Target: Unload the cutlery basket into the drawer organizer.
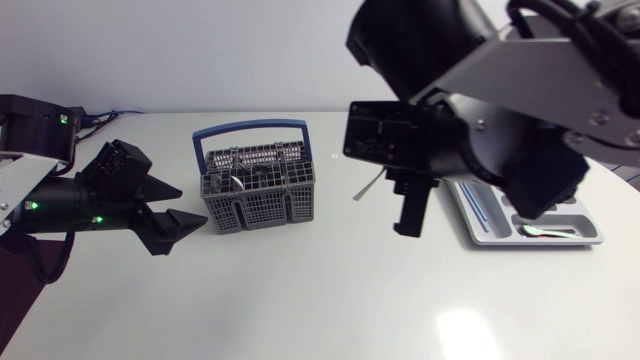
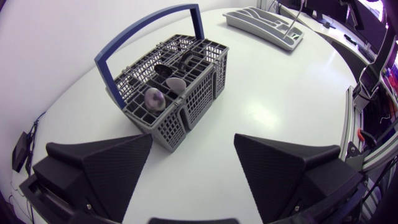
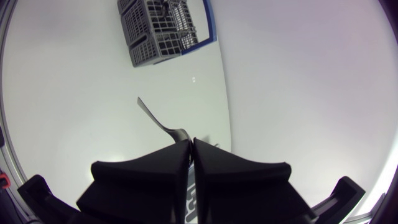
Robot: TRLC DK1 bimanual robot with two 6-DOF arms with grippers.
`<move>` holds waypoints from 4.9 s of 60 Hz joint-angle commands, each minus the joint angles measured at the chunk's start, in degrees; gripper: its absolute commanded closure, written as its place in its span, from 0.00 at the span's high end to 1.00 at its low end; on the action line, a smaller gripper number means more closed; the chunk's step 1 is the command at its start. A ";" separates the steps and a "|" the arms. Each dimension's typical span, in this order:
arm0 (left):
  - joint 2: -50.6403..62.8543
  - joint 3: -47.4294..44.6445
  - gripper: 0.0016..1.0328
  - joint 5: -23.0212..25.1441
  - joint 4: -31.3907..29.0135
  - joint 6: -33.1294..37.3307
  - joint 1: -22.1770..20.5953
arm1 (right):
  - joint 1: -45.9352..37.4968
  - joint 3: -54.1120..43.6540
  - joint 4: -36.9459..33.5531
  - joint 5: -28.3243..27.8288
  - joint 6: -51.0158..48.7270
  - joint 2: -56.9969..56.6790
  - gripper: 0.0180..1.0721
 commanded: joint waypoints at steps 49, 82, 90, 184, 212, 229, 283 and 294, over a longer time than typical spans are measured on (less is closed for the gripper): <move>-1.35 0.80 0.89 -3.39 -0.66 -3.41 -4.21 | -41.71 -13.66 -1.66 -17.46 -47.23 -11.04 0.06; -1.53 1.15 0.89 -4.79 -0.84 -3.58 -5.18 | -58.41 -16.82 8.01 -15.88 -67.80 -6.12 0.05; -1.53 1.50 0.89 -5.59 -1.10 -3.93 -5.62 | -61.57 -16.82 12.32 -13.94 -72.19 -3.13 0.05; -0.48 1.50 0.89 -9.45 -0.75 -6.92 -10.54 | -74.40 -7.06 36.49 -12.80 -80.98 22.62 0.05; -0.65 0.71 0.89 -9.45 -0.40 -6.92 -10.54 | -70.36 -17.87 43.43 -13.33 -79.84 22.27 0.06; -1.53 0.01 0.89 -9.45 -0.40 -6.74 -10.10 | -66.23 -20.69 42.90 -14.21 -74.39 22.00 0.06; -2.06 0.80 0.89 -9.54 -1.10 -6.74 -9.66 | -71.68 -6.27 17.68 -40.40 -51.72 16.47 0.50; -2.06 2.82 0.89 -9.45 -2.77 -7.62 -9.75 | -71.06 3.66 3.53 -49.45 -40.29 13.74 0.50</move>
